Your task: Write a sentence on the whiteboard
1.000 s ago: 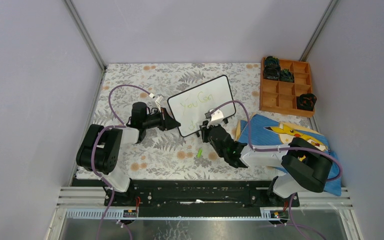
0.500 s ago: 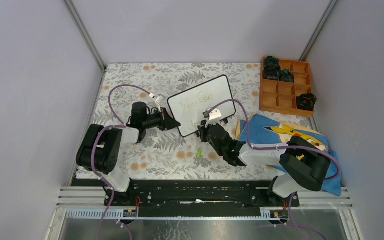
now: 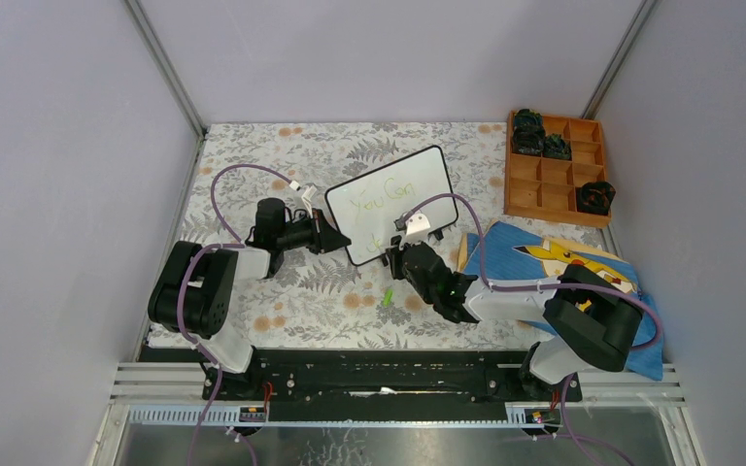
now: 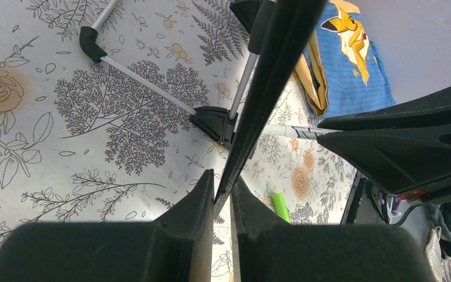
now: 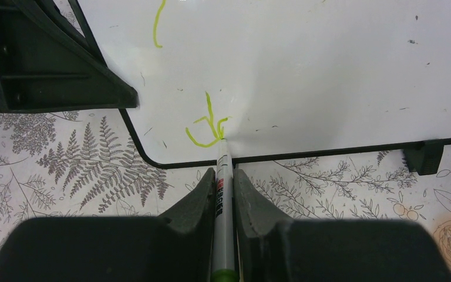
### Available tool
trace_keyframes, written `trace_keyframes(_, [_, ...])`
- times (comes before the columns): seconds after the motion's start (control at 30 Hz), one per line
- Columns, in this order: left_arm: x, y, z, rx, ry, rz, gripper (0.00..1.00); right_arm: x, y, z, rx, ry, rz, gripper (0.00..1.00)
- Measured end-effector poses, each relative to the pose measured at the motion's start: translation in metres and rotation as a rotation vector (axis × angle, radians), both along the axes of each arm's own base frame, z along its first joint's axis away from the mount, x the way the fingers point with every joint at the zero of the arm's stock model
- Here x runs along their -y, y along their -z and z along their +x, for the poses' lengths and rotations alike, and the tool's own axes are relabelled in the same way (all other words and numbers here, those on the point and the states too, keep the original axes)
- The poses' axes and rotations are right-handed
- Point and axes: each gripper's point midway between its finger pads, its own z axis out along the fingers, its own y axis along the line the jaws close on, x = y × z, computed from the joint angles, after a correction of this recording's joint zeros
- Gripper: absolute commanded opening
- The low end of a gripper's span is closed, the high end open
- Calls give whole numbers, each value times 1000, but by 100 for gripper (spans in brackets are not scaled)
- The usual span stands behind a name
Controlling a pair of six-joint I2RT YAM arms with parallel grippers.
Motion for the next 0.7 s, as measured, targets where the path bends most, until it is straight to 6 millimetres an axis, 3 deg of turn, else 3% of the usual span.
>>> trace_keyframes(0.3, [0, 0, 0, 0, 0, 0, 0, 7, 2, 3, -14, 22, -17, 0])
trace_keyframes(0.7, [0, 0, 0, 0, 0, 0, 0, 8, -11, 16, 1, 45, -16, 0])
